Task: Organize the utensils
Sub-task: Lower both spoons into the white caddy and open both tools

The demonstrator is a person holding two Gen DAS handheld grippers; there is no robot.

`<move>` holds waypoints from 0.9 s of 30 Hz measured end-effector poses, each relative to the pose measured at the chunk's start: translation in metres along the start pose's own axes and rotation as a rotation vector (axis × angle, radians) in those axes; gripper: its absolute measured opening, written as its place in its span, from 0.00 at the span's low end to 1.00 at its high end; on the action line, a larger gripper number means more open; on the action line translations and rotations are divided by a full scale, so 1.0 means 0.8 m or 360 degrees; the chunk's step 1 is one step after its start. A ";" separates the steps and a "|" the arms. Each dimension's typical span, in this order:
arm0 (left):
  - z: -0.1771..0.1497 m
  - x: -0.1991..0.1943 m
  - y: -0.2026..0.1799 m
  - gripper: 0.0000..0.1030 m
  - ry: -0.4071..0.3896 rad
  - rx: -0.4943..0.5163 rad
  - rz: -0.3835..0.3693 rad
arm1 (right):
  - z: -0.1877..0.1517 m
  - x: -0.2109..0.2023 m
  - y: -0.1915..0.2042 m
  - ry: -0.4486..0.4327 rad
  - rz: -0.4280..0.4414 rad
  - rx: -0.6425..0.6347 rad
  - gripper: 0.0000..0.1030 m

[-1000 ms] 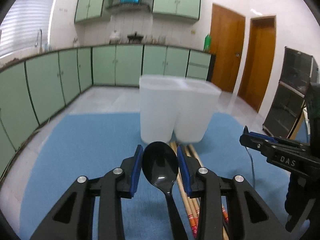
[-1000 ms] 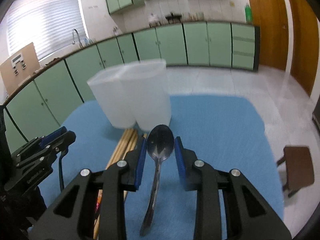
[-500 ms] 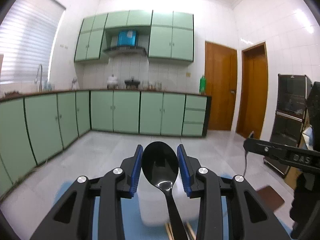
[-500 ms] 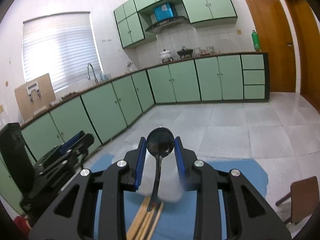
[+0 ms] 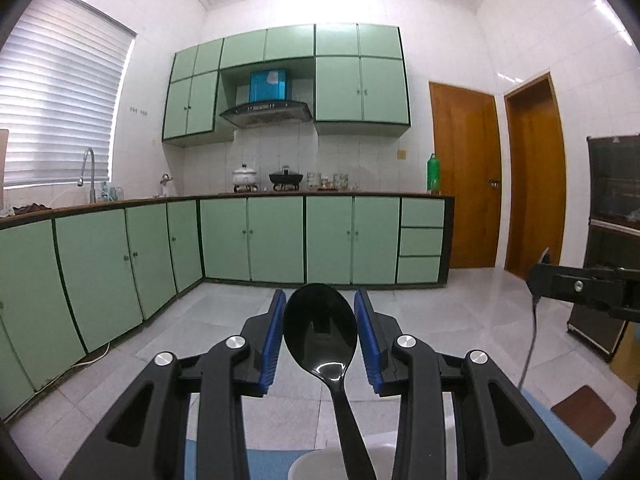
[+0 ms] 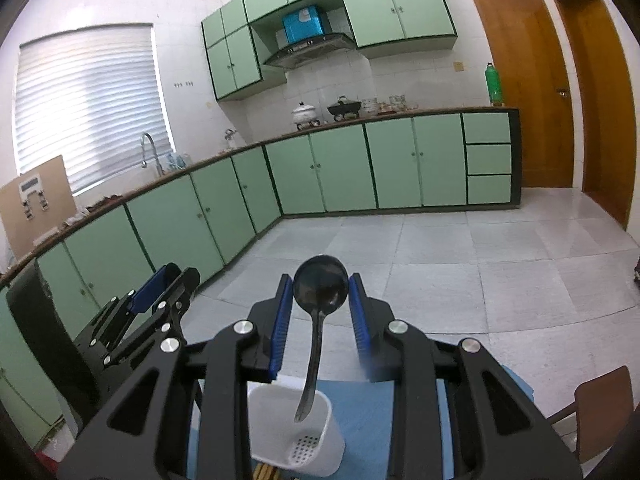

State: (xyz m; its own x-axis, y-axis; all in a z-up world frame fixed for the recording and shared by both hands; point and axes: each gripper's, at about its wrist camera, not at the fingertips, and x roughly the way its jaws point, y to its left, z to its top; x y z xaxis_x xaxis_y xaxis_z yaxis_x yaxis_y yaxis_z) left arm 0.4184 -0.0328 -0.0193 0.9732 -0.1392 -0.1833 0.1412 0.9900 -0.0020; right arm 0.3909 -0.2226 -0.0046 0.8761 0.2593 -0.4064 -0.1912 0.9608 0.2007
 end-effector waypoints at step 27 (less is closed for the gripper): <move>-0.136 -0.219 -0.001 0.70 0.0745 -0.0099 -0.0109 | -0.228 -0.150 0.017 0.0481 -0.0045 0.0119 0.78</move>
State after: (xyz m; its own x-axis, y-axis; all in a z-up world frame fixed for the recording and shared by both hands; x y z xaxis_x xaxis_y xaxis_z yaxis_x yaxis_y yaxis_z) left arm 0.2280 -0.0062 -0.0939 0.7735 -0.1926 -0.6038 0.1773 0.9804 -0.0857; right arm 0.2025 -0.2225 -0.1156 0.7074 0.2605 -0.6570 -0.1256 0.9611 0.2458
